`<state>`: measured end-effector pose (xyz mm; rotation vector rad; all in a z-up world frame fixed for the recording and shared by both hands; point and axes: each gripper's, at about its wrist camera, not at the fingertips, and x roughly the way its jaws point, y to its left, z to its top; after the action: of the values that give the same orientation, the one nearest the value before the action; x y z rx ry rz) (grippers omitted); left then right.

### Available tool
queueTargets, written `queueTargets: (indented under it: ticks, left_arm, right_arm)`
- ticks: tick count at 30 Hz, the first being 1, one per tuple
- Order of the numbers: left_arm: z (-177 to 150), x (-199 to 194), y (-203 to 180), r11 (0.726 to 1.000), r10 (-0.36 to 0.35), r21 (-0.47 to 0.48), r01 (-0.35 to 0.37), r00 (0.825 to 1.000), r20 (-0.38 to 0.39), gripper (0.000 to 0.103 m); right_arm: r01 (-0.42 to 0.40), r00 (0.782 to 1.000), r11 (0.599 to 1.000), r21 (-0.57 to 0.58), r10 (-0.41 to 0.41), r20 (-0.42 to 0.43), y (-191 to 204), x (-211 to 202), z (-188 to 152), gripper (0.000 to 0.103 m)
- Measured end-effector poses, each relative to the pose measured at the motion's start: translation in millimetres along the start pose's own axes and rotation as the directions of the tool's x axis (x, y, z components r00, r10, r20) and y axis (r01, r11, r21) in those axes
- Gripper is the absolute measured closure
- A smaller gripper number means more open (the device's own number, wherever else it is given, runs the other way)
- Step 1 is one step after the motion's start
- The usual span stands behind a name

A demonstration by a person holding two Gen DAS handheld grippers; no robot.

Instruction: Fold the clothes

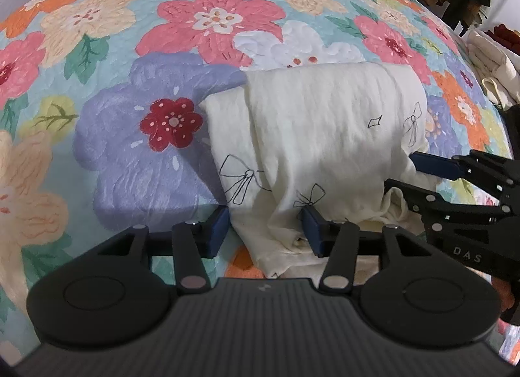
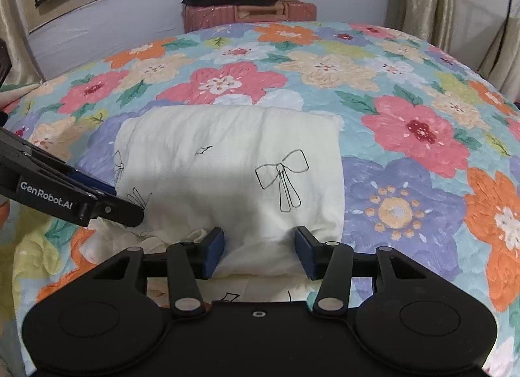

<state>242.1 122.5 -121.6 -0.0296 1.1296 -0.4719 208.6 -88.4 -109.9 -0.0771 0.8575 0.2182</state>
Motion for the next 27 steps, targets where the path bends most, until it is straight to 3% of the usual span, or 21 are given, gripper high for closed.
queueTargets:
  ticks: [3, 7, 9, 14, 18, 27]
  left_arm:
    - [-6, -10, -1, 1.0, 0.028, 0.001, -0.028, 0.999, -0.017, 0.034]
    - [-15, -27, -13, 0.996, 0.09, 0.027, -0.09, 0.996, 0.001, 0.031]
    - [-20, -35, -24, 0.992, 0.115, 0.057, -0.116, 0.993, 0.014, 0.025]
    - [-36, -51, -49, 0.976, 0.168, 0.131, -0.174, 0.984, 0.053, 0.017]
    - [-49, -60, -54, 0.98, 0.161, 0.104, -0.167, 0.985, 0.056, 0.014]
    - [-64, -77, -55, 0.977, 0.181, 0.104, -0.189, 0.98, 0.081, 0.005]
  right_arm:
    - [0.016, 1.0, 1.0, 0.02, -0.016, 0.004, 0, -13, -6, 0.042]
    - [0.017, 1.0, 0.998, 0.06, -0.017, -0.01, -5, -35, -10, 0.039]
    - [0.013, 1.0, 0.994, 0.109, -0.012, -0.011, -8, -46, -10, 0.038]
    - [0.012, 0.999, 0.998, 0.059, -0.014, 0.033, 7, -71, -6, 0.031]
    - [0.009, 0.998, 1.0, 0.013, -0.01, 0.064, 20, -89, -4, 0.021]
    - [0.042, 0.996, 0.999, -0.018, -0.041, 0.074, 32, -108, -15, 0.018]
